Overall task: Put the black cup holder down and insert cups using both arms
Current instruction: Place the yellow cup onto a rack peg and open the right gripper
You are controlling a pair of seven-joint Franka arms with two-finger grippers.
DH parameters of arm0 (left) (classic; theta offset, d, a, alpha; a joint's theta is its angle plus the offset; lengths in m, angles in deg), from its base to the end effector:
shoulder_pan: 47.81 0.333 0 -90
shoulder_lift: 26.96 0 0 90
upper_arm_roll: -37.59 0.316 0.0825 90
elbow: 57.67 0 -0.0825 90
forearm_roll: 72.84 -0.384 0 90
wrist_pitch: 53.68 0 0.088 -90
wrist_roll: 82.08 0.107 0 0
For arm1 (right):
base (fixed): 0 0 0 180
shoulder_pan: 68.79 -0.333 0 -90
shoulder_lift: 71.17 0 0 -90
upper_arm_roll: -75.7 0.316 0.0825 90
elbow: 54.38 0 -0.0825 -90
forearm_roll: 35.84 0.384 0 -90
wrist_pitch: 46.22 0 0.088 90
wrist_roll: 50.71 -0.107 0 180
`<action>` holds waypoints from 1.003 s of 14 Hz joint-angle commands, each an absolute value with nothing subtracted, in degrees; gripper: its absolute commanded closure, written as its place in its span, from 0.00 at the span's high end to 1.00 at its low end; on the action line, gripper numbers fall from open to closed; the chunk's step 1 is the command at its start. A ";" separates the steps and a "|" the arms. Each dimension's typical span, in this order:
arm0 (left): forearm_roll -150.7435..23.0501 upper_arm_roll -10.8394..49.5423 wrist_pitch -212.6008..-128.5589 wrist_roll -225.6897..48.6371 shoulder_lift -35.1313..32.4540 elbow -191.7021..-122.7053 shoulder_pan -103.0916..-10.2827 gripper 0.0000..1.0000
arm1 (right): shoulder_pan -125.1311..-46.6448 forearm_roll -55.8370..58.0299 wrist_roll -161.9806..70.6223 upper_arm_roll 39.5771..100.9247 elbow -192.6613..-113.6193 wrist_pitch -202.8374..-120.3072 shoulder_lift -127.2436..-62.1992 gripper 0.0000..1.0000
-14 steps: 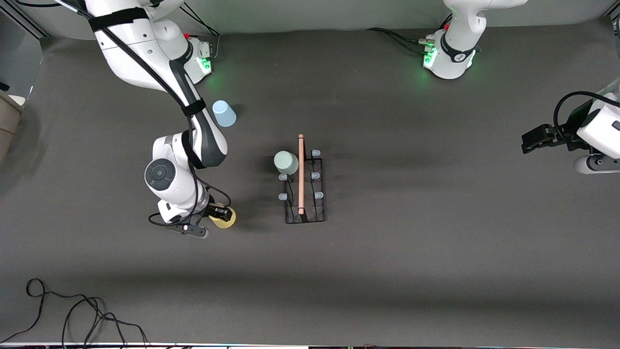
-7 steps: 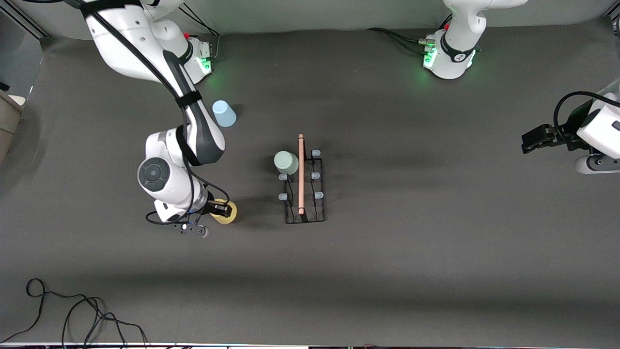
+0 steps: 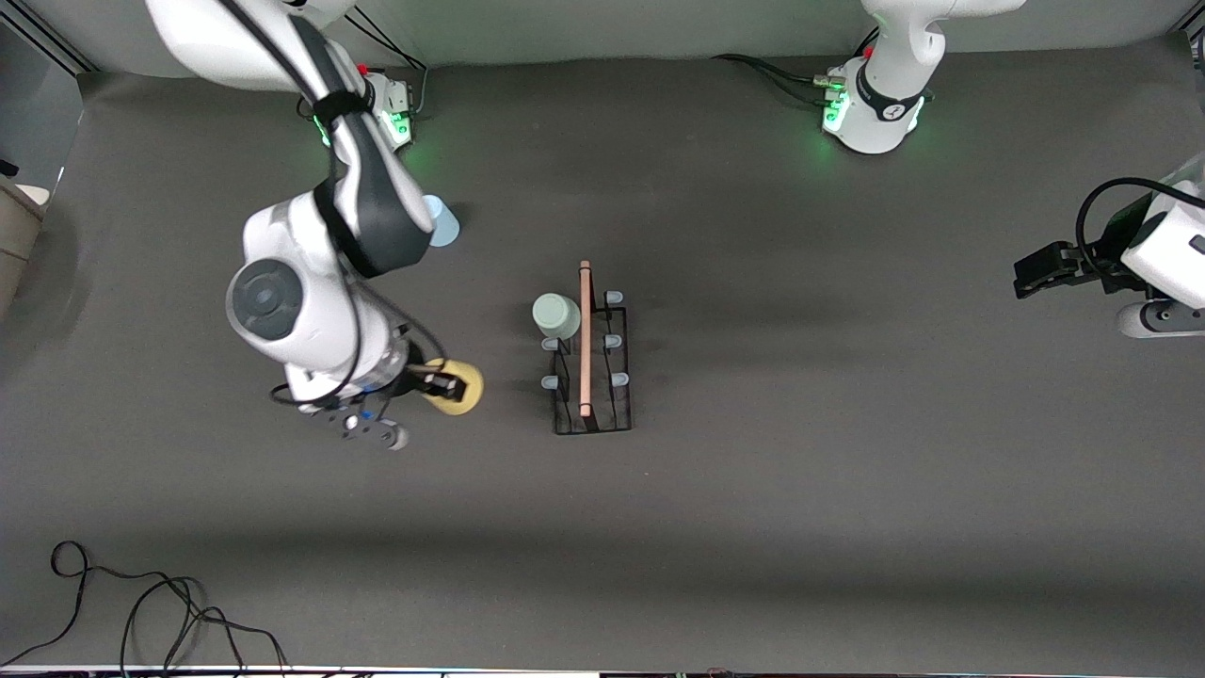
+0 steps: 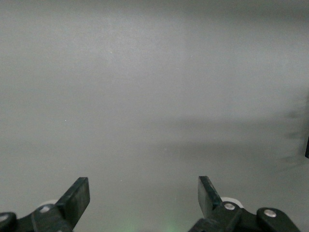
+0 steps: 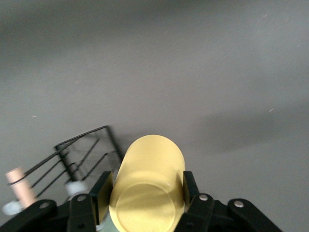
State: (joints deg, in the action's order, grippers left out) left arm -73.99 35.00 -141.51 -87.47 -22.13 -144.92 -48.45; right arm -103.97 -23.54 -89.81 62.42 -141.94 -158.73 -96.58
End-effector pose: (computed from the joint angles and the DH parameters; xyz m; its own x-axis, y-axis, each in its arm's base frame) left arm 0.5746 -0.0291 0.5963 0.9967 0.0385 -0.0722 0.0369 -0.9991 -0.0231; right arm 0.6194 0.2881 0.4082 0.9349 -0.3495 -0.0611 -0.3536 -0.9321 -0.0789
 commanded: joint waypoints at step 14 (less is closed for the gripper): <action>-73.45 35.04 -141.83 -86.65 -22.48 -145.21 -48.43 1.00 | -112.91 -23.18 -106.35 61.90 -136.12 -168.38 -107.56 1.00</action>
